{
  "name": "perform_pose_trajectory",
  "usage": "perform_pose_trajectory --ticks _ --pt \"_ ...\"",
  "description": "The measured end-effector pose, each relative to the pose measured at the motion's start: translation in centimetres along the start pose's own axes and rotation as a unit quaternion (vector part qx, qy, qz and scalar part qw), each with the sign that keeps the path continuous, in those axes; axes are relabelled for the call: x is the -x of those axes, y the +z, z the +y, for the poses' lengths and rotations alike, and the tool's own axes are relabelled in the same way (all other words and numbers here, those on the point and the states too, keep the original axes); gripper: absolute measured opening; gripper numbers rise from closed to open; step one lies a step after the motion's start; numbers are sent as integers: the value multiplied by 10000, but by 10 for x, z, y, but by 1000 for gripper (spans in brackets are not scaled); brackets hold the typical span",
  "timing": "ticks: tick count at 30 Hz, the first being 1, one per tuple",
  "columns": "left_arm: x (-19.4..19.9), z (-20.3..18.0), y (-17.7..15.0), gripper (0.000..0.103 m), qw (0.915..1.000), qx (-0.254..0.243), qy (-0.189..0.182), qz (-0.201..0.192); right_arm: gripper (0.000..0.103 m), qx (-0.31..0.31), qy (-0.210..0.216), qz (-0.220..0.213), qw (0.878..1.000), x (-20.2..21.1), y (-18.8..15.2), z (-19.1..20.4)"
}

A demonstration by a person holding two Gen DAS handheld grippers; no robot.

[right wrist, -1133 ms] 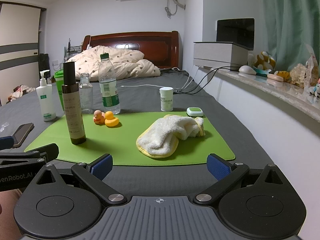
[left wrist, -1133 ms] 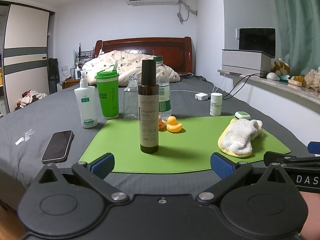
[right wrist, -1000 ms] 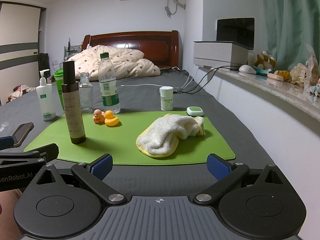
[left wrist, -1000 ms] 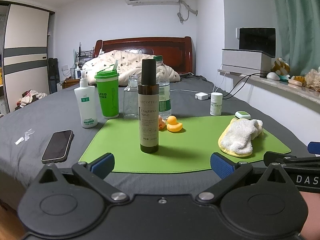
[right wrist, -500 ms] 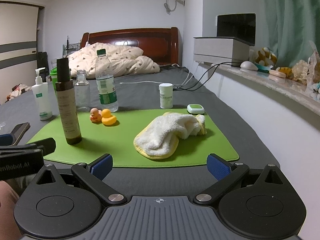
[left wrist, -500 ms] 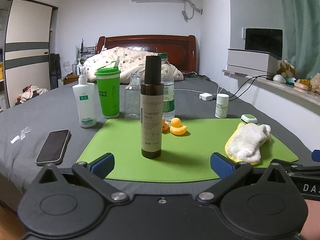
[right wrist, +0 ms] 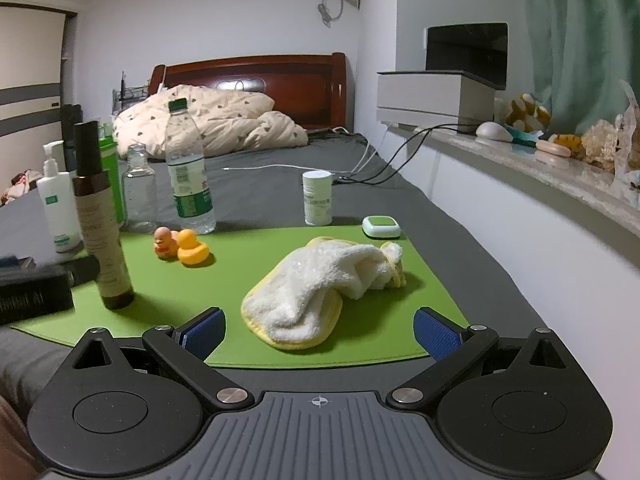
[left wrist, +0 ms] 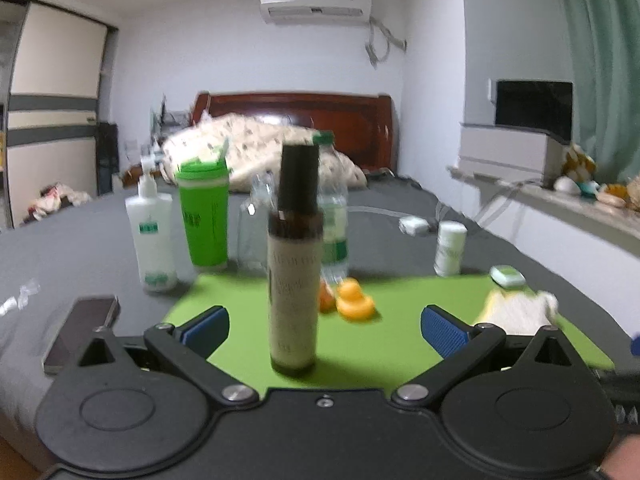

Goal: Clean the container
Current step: 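Reach the left gripper toward the brown spray bottle on the mat, then close the left gripper on the brown spray bottle and lift it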

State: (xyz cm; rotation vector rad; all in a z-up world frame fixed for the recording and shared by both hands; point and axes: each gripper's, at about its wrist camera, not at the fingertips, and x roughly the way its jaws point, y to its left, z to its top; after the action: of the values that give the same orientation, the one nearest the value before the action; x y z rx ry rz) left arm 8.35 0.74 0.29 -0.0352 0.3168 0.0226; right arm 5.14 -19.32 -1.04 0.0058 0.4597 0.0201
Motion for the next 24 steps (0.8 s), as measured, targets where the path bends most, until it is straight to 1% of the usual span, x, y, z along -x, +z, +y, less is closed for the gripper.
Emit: perform_pose_trajectory --ticks 4,7,11,13,15,16,17,20,22,24 --pt "-22 1 12 103 9996 -37 190 -198 101 -66 29 60 10000 -12 1 -4" --pt "-38 3 23 102 9990 33 300 -315 101 -70 65 90 9999 -18 1 -5" --pt "-52 5 34 98 9980 5 412 -469 101 -73 127 167 9998 -33 7 -8" --pt "-58 4 38 91 9976 -49 460 -517 101 -77 153 204 9996 -38 8 -8" --pt "-59 6 40 76 9975 -3 437 -554 101 -88 177 239 9995 -44 10 -7" --pt "-59 6 43 73 9975 23 419 -562 101 -88 190 257 9995 -46 10 -7" --pt "-58 6 45 70 9974 18 403 -602 101 -72 205 272 9994 -48 10 -7" --pt "-55 2 51 70 9963 -101 426 -746 101 -30 233 295 9993 -55 11 -5" --pt "-54 -1 54 64 9952 -192 465 -844 101 -35 250 311 9992 -58 11 -4" --pt "-54 -2 57 48 9952 -187 468 -834 101 -43 278 343 9990 -61 11 -4"
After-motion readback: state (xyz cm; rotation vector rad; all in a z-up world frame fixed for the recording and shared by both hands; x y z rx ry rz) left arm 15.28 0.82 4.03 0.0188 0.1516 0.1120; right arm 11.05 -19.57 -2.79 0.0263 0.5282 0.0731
